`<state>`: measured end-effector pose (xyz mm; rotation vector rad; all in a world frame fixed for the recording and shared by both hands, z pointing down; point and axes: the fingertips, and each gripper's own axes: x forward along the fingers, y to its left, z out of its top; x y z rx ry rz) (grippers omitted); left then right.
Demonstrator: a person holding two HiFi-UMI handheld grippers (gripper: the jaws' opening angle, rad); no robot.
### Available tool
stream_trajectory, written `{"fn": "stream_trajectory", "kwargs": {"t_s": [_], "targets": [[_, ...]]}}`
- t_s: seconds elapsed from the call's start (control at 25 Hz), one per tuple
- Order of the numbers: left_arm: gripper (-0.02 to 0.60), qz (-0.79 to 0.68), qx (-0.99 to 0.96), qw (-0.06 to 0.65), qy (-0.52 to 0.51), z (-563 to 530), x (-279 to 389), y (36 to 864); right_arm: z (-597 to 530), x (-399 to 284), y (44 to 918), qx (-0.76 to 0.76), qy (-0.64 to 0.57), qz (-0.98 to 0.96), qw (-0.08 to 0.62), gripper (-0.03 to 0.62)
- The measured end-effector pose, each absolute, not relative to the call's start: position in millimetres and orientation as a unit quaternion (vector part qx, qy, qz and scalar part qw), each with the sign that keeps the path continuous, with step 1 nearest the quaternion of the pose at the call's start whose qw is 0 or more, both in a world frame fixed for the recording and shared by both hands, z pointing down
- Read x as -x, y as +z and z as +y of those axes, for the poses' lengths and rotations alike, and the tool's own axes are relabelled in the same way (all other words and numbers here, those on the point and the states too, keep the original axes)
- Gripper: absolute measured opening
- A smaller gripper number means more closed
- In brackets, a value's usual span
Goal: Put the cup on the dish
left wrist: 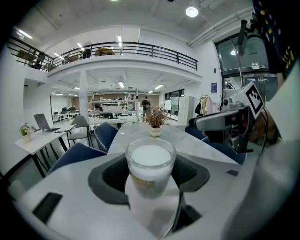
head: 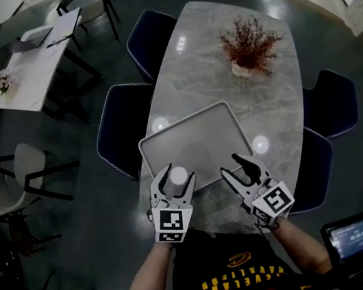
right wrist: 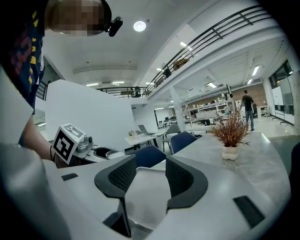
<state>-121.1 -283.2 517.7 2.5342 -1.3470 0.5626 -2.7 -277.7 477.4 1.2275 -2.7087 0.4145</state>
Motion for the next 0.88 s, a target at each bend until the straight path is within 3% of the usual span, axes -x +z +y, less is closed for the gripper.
{"fn": "stream_trajectory", "kwargs": {"t_s": [0.88], "targets": [[0.262,-0.436,-0.868,0.126,0.201,-326,109,595,-303,4,511,-0.423,0.167,-0.885,0.095,0.195]]}}
